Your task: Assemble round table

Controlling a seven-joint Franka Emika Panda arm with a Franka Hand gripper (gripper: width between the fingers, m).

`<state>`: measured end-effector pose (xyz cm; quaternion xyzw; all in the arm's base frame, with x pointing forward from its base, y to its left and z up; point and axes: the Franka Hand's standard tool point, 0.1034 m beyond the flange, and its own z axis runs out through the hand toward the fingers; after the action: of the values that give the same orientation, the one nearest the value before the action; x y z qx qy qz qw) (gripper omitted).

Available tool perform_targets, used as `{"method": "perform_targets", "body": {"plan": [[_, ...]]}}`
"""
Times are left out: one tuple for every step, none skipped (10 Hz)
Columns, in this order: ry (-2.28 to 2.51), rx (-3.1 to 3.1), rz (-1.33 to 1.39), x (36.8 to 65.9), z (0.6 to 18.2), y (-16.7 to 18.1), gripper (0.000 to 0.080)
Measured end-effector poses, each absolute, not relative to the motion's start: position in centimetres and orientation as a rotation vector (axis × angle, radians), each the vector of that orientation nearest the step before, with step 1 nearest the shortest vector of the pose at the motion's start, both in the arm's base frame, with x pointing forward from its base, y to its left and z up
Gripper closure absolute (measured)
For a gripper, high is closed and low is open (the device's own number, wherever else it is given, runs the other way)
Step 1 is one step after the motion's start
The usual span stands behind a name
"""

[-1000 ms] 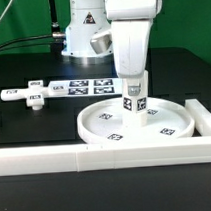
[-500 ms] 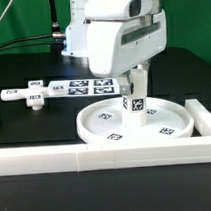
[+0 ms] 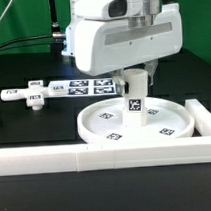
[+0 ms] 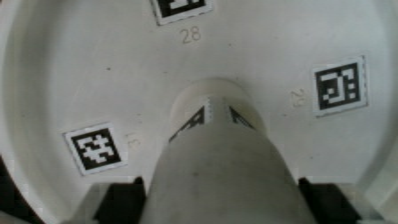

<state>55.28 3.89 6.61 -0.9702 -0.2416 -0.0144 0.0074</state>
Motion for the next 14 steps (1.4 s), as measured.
{"method": "perform_targets", "body": {"plan": [[-0.566,-3.070,-0.091,55.52,6.57,3.92,0.0392],[-0.390,-3.090,-0.099,55.53,6.57,3.94,0.0392],[-0.126,-3.099,-0.094,55.52,6.56,3.92,0.0392],[0.070,-3.100,-0.089,55.52,6.55,3.92,0.0392],[0.236,-3.083,-0.083,55.54,6.56,3.90,0.0392],[0.320,-3.073,-0.084,55.58,6.57,3.88,0.0392],[0.413,-3.058,-0.084,55.63,6.60,3.86,0.0392],[0.494,-3.040,-0.083,55.68,6.63,3.84,0.0392],[0.544,-3.029,-0.083,55.72,6.66,3.82,0.0392],[0.654,-3.001,-0.079,55.74,6.67,3.81,0.0392],[0.805,-2.951,-0.073,55.79,6.70,3.75,0.0392],[0.957,-2.887,-0.068,55.89,6.75,3.71,0.0392],[1.099,-2.817,-0.057,55.98,6.81,3.69,0.0392],[1.156,-2.790,-0.054,56.04,6.87,3.71,0.0392]]}}
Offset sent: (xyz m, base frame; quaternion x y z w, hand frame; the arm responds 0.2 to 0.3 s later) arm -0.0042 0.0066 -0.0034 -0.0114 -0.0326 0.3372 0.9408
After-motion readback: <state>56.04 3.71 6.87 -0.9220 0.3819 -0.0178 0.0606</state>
